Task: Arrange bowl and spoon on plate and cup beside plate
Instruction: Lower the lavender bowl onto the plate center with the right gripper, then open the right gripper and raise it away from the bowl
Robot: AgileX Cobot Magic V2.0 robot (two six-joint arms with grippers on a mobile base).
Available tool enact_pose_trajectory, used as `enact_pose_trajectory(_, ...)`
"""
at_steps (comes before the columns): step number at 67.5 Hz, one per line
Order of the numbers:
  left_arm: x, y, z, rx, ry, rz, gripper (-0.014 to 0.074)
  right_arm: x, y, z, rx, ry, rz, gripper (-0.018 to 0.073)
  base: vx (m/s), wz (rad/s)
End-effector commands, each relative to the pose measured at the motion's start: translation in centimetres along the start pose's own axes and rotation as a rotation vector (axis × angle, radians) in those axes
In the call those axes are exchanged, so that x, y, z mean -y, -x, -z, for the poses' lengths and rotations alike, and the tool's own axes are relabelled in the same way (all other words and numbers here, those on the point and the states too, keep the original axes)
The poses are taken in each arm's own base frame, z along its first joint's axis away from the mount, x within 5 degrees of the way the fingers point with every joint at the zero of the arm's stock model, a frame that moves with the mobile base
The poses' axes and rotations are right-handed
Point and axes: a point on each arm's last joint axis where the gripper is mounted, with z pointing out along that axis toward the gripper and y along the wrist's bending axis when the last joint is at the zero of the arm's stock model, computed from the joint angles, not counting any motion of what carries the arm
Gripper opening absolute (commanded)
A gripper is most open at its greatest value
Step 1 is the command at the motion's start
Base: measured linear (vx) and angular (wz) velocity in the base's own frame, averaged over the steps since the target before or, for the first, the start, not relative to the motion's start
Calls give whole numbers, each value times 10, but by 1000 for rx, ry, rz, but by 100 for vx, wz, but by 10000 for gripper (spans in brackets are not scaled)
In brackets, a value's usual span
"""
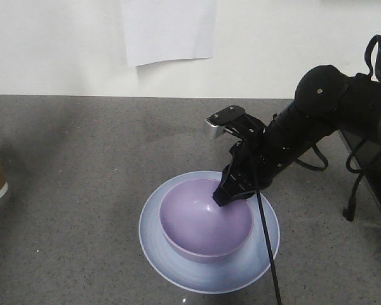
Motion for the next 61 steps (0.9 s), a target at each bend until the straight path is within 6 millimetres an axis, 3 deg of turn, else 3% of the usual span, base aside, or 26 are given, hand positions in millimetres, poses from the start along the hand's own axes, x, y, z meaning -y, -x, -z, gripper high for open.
enact_pose_trajectory(1,5,13,10,112,-2,9,-6,-5,9,21,85,-37,16,15,0,0)
enact_pose_trajectory(19,5,13,10,112,-2,9,-6,-5,9,21,89,-38,17,80,0,0)
enact_pose_trajectory(49,5,13,10,112,-2,9,-6,-1,13,21,133,-82,14,314,0,0)
enact_pose_trajectory(61,5,13,10,112,-2,9,-6,-1,21,31,165,-103,22,358,0,0)
